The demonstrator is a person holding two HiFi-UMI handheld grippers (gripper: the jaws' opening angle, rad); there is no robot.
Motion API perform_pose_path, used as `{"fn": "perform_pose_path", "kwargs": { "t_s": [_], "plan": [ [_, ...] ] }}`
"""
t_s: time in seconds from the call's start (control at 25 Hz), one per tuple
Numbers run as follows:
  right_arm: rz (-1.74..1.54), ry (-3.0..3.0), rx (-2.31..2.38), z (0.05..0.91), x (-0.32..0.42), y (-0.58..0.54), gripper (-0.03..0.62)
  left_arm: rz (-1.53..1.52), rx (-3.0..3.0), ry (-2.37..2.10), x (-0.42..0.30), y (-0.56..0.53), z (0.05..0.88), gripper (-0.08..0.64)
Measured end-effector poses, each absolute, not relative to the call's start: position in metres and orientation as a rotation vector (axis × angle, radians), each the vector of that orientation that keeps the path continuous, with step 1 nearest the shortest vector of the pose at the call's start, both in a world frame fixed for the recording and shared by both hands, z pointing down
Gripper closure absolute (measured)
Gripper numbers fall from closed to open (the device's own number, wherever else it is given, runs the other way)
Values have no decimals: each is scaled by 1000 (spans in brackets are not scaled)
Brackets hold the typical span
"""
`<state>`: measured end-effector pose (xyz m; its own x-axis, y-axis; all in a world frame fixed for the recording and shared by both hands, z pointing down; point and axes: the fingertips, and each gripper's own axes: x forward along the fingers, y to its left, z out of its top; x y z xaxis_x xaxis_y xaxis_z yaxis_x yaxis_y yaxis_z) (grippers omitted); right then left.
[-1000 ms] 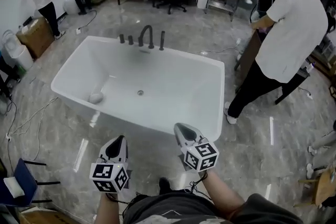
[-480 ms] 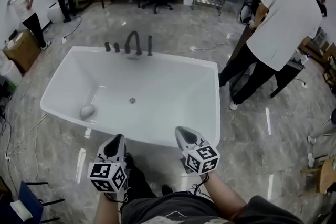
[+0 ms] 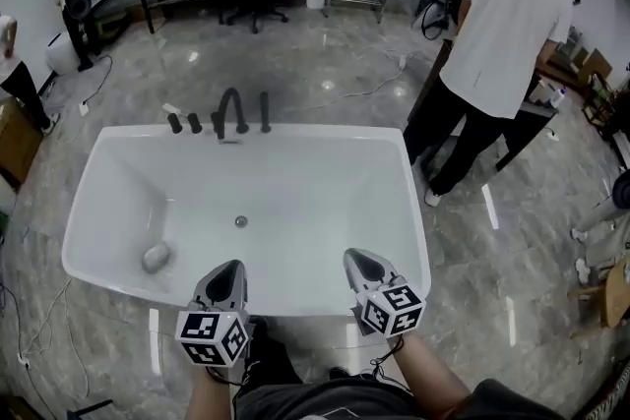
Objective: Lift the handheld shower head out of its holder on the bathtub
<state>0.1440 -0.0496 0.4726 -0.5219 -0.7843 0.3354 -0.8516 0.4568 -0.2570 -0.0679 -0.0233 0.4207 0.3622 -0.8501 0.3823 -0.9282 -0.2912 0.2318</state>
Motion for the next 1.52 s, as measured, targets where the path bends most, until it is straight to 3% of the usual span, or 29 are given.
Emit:
{"fn": "perform_pose_path", "kwargs": {
  "t_s": [0.92, 1.52],
  "plan": [
    [626, -2353, 1714, 495, 3, -240, 561, 356, 2318, -1293, -195, -229, 468, 537],
    [572, -2373, 1726, 499, -19, -314, 561, 327, 2354, -1308, -197, -318, 482, 537]
  ]
}}
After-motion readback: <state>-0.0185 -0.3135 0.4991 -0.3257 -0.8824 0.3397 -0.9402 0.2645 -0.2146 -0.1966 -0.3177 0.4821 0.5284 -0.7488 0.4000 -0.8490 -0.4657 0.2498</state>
